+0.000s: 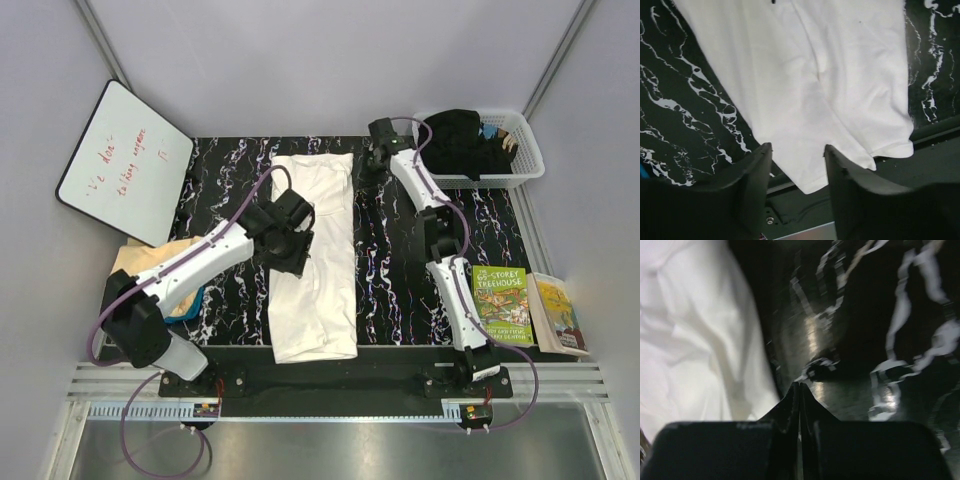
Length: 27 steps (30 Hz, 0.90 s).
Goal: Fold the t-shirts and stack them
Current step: Rotate the tshirt 90 degrees
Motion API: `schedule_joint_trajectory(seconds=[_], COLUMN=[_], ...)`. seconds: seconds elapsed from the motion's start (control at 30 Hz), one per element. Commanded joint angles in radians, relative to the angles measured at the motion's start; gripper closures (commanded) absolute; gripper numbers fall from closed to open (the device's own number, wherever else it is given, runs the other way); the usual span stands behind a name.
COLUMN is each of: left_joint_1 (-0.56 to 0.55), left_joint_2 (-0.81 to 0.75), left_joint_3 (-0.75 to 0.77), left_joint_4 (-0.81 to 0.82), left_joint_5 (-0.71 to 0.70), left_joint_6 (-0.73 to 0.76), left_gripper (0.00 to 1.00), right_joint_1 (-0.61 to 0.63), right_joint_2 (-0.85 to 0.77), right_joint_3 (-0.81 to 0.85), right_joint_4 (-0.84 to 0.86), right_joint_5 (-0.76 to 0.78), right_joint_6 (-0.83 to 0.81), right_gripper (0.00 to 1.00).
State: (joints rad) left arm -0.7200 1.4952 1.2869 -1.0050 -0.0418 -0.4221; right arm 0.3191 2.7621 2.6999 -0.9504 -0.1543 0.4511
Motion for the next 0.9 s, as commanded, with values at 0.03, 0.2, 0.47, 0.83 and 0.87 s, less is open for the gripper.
schedule_joint_trajectory(seconds=[0.03,0.2,0.47,0.83,0.87], left_joint_1=[-0.131,-0.26,-0.401,-0.463,-0.464], left_joint_2=[-0.007,0.068,0.128,0.178,0.187], left_joint_3=[0.029,0.08,0.046,-0.086,-0.093], left_joint_4=[0.086,0.082,0.054,0.077,0.089], left_joint_5=[0.066,0.056,0.091,0.099,0.095], left_joint_6=[0.022,0.062,0.059,-0.02,-0.026], left_gripper=[0.28,0.27,0.4,0.45,0.44], right_joint_1=[-0.089,-0.098,-0.097,-0.097,-0.097], right_joint_2=[0.005,-0.07,-0.457,-0.823,-0.846], right_joint_3=[0.044,0.031,-0.431,-1.073,-1.089], right_joint_4=[0.09,0.174,0.182,0.309,0.314], right_joint_5=[0.02,-0.143,-0.215,-0.241,-0.248], right_joint_6=[0.054,0.014,-0.058,-0.089,-0.088], right_gripper=[1.0,1.0,0.99,0.98,0.98])
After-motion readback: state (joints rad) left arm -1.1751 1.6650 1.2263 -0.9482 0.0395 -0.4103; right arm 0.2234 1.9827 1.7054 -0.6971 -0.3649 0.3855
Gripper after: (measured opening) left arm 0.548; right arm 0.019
